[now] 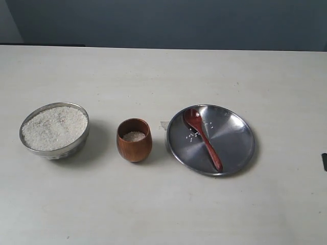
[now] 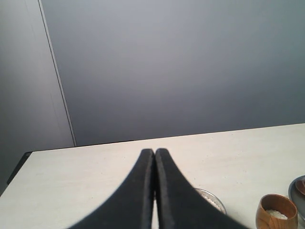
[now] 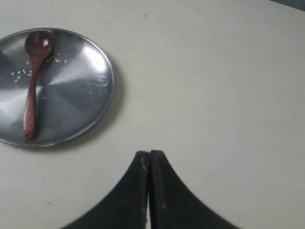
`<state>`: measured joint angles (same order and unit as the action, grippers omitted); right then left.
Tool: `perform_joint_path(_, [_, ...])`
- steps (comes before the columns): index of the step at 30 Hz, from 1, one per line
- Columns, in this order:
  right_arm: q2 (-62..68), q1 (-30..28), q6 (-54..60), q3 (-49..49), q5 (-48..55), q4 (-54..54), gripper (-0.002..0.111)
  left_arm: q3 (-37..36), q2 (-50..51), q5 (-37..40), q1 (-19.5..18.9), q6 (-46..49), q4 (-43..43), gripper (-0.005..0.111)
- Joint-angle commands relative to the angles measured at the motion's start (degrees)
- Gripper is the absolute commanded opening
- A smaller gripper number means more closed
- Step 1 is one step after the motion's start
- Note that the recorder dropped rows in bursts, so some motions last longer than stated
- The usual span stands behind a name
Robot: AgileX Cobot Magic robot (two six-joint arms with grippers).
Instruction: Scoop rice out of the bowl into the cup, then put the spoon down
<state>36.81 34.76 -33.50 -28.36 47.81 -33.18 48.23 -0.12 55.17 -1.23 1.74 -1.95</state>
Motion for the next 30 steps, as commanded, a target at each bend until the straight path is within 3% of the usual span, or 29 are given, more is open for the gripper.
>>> perform_joint_path(1, [-3.82, -0.32, 0.28, 0.32, 2.85, 0.25, 0.0, 0.43, 0.12, -0.35, 0.13, -0.19, -0.37, 0.0])
perform_joint_path(9, [-5.99, -1.58, 0.28, 0.32, 2.5, 1.13, 0.0, 0.43, 0.12, -0.35, 0.13, -0.19, -0.37, 0.0])
perform_joint_path(13, [-11.71, -10.4, 0.28, 0.32, 1.43, 2.05, 0.0, 0.43, 0.12, -0.35, 0.13, -0.19, -0.92, 0.0])
perform_joint_path(18, [-17.75, -26.85, 0.28, 0.32, 0.87, 2.27, 0.0, 0.43, 0.12, -0.35, 0.13, -0.19, -0.92, 0.0])
perform_joint_path(20, [-18.7, -30.07, 0.28, 0.32, 0.87, 2.27, 0.0, 0.43, 0.12, -0.35, 0.13, -0.19, -0.92, 0.0])
perform_joint_path(30, [-19.37, -31.73, 0.18, 0.32, 1.32, 2.27, 0.0, 0.43, 0.12, -0.35, 0.13, -0.19, -0.92, 0.0])
